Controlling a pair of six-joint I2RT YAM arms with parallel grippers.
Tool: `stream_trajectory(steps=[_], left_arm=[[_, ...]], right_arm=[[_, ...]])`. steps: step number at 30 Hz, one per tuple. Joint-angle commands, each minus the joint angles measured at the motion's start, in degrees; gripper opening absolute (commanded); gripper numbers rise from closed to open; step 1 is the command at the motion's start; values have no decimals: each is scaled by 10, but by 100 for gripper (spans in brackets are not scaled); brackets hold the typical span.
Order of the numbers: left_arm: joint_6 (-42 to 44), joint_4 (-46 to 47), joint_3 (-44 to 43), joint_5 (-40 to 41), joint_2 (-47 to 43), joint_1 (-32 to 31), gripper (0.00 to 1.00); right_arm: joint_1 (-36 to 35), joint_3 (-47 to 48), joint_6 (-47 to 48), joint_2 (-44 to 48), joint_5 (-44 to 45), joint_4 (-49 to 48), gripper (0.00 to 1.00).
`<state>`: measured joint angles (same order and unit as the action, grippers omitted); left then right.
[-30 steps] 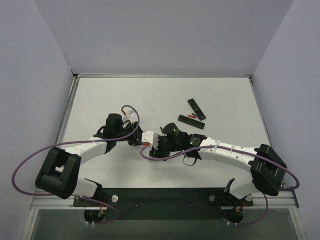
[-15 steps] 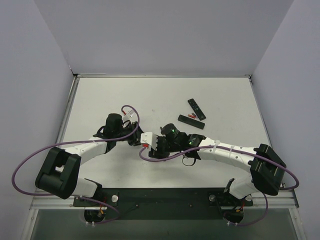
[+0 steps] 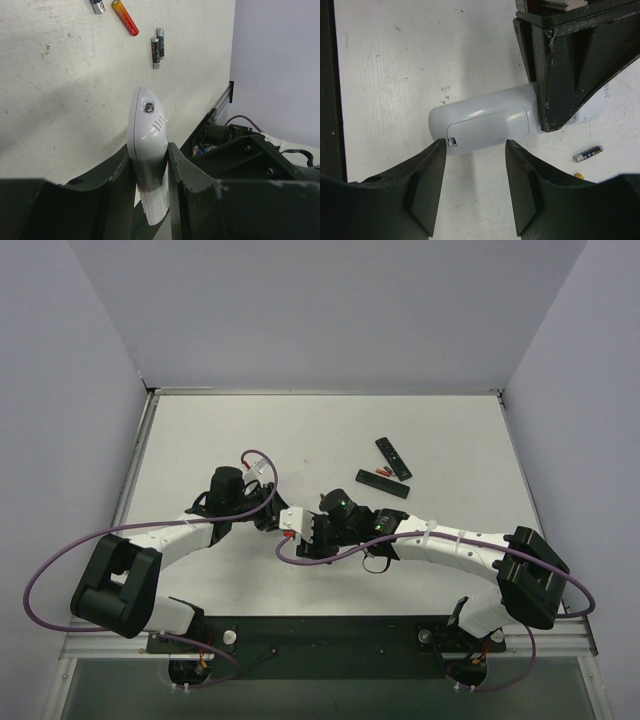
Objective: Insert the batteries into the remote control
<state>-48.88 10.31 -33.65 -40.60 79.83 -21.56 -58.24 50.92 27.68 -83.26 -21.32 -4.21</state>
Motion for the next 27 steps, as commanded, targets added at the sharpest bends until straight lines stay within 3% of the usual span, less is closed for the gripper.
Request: stream_trajectory(steps=[1, 12, 19, 27], left_arm=[[-4, 24, -19, -16, -17, 4, 0], [2, 10, -13, -19, -22, 3, 0], [4, 9, -12, -9, -17, 2, 0], [33, -21, -12, 21, 5, 2, 0]], right_arm=[[-6, 16, 11, -4, 16, 6, 46], [-6, 10, -3, -9, 27, -31, 39], [-6, -13, -25, -9, 58, -102, 28], [-6, -46, -42, -16, 104, -167, 26]])
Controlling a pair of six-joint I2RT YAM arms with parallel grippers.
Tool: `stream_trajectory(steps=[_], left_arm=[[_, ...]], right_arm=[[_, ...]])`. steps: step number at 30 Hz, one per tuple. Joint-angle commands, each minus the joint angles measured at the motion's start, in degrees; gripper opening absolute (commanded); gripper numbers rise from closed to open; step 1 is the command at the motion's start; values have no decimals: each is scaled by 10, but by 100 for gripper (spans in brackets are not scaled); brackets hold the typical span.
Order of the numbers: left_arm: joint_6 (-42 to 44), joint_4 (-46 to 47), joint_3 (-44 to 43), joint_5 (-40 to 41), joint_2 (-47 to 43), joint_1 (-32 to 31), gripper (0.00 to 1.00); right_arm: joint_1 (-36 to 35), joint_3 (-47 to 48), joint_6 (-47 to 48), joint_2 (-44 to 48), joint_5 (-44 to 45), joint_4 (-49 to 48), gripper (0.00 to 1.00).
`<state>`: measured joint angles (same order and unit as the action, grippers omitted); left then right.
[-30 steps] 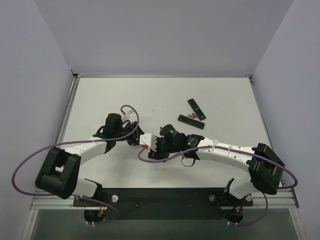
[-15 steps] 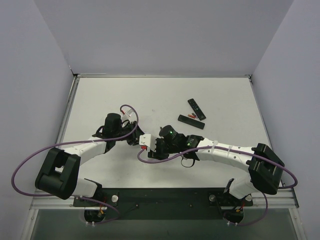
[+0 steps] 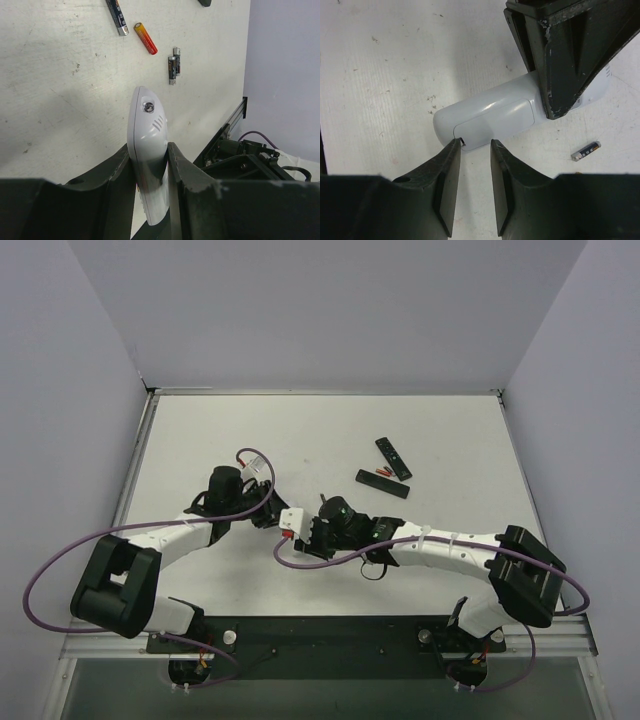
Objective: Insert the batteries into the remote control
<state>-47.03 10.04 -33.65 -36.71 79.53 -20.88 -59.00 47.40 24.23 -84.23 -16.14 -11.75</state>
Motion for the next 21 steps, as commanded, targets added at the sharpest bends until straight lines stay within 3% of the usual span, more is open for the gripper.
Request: stream_trajectory(steps=[1, 21], left_arm=[[18, -23, -12, -14, 11, -5, 0], [29, -30, -23, 65, 90, -13, 0]], right_arm=[[1, -13, -9, -5, 55, -101, 26], [5, -37, -32, -60, 69, -146, 25]])
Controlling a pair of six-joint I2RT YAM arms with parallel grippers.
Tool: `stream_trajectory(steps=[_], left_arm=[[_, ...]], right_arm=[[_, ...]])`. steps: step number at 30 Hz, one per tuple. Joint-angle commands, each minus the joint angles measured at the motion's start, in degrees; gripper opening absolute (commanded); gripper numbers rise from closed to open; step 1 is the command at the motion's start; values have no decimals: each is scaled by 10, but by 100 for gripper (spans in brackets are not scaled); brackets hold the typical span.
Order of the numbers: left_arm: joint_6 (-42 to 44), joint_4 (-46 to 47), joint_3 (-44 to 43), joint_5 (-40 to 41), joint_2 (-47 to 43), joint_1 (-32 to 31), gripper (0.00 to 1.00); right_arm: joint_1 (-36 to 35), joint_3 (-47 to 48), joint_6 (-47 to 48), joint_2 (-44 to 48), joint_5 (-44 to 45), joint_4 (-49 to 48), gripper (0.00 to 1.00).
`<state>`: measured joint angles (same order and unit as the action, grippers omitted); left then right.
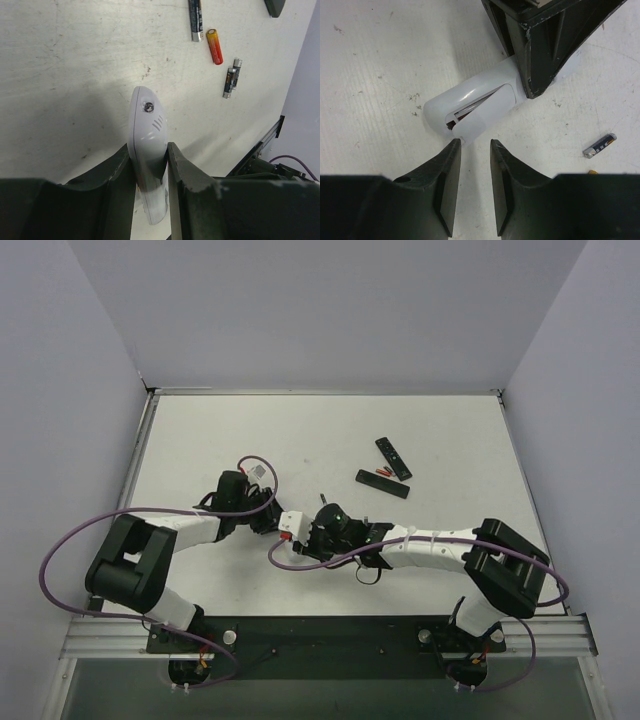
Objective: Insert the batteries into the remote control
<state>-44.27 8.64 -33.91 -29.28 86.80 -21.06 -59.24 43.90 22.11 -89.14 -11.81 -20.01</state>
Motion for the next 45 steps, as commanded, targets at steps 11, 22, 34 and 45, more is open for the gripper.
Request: stream_trajectory(steps=[11, 22, 34, 45], left_arm=[[-26, 1, -27, 30, 40, -10, 0], [11, -75, -49, 113, -5, -17, 0], [28, -120, -64, 163, -30, -30, 0], [69, -167, -57, 198, -159, -18, 0]], right_arm=[[8, -12, -41, -30, 15, -79, 30], [17, -22, -127, -4, 49, -97, 40], [25, -19, -218, -22, 63, -123, 52], [149, 14, -378, 0, 45, -9, 53]])
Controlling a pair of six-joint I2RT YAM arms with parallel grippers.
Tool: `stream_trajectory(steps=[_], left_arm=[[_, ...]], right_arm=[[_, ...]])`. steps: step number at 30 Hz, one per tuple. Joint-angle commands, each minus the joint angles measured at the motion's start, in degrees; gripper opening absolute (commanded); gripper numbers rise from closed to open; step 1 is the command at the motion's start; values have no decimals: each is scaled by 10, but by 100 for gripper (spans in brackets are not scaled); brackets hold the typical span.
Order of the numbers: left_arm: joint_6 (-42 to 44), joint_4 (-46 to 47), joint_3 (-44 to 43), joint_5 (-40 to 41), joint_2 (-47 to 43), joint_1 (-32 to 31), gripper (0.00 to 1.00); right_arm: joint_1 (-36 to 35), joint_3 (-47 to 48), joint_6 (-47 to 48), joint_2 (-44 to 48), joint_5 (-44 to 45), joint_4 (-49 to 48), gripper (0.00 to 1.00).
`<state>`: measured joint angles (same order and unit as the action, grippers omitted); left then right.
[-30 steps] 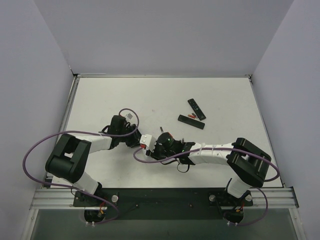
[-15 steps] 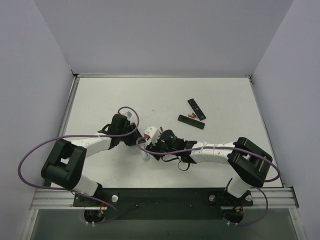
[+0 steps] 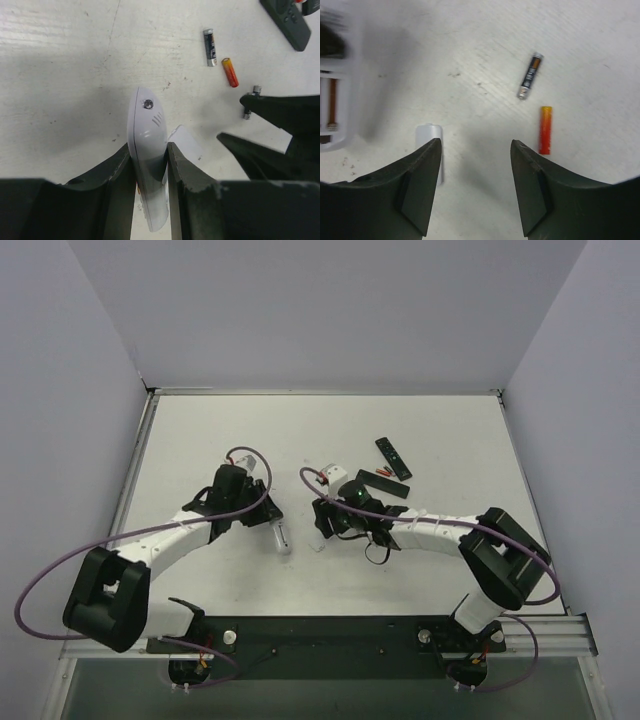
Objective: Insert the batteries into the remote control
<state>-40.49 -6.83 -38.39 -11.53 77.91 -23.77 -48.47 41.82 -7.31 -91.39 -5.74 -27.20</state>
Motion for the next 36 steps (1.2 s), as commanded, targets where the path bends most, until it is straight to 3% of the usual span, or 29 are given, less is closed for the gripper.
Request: stream_trajectory(steps=[1, 10, 17, 24, 36], left_arm=[[35, -13, -8, 12, -82, 14, 0], [7, 90, 85, -64, -205, 20, 0], [1, 163, 135, -97, -245, 21, 0], [-7, 191, 151, -98, -241, 21, 0], [-3, 183, 162, -109, -236, 21, 0]], right_arm=[[50, 41, -89, 25, -16, 73, 53], [78, 199, -86, -45, 12, 268, 50], [81, 315, -83, -132, 38, 369, 35], [87, 364, -75, -192, 40, 402, 23], [87, 389, -76, -232, 1, 377, 21]])
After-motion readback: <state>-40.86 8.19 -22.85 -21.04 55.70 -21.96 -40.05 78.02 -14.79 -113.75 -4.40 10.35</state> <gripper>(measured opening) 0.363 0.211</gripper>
